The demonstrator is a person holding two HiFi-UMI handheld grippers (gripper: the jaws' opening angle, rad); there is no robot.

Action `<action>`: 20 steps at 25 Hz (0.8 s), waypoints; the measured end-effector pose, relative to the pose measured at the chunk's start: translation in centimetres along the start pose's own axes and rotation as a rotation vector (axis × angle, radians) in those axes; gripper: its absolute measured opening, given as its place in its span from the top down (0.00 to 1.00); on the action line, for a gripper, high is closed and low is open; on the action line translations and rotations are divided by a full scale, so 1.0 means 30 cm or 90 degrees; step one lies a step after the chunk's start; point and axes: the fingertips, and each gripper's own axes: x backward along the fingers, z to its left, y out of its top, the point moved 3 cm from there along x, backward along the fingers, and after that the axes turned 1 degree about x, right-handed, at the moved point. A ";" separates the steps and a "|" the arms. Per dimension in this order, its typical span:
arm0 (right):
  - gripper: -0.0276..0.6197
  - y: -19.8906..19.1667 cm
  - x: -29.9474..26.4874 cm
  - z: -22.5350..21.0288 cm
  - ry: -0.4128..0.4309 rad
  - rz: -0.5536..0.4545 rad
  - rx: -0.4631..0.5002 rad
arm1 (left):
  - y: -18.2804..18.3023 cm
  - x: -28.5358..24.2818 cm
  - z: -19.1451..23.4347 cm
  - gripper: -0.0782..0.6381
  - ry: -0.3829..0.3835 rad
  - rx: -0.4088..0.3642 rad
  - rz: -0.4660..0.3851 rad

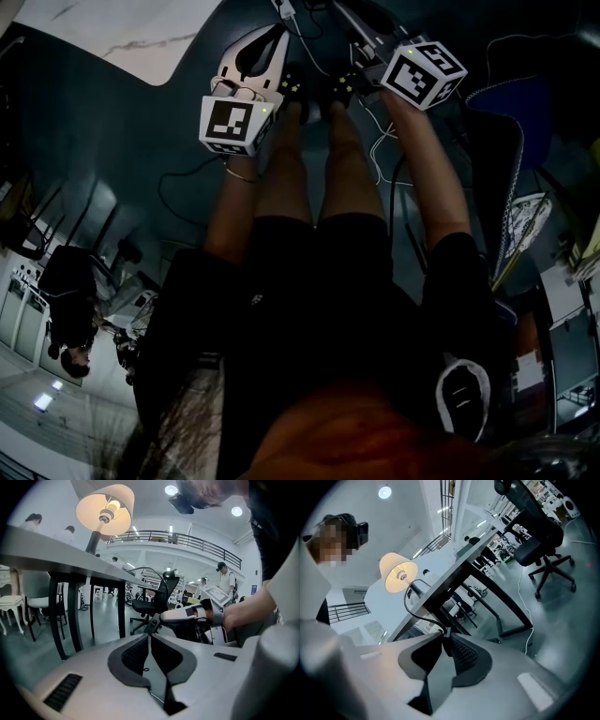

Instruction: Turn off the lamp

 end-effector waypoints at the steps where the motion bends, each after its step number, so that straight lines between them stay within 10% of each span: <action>1: 0.86 0.002 0.001 0.013 0.007 -0.001 0.001 | -0.004 0.000 0.007 0.88 0.003 0.000 0.006; 20: 0.86 0.030 0.050 0.137 0.146 0.000 -0.042 | -0.026 -0.038 0.005 0.79 -0.013 -0.024 0.040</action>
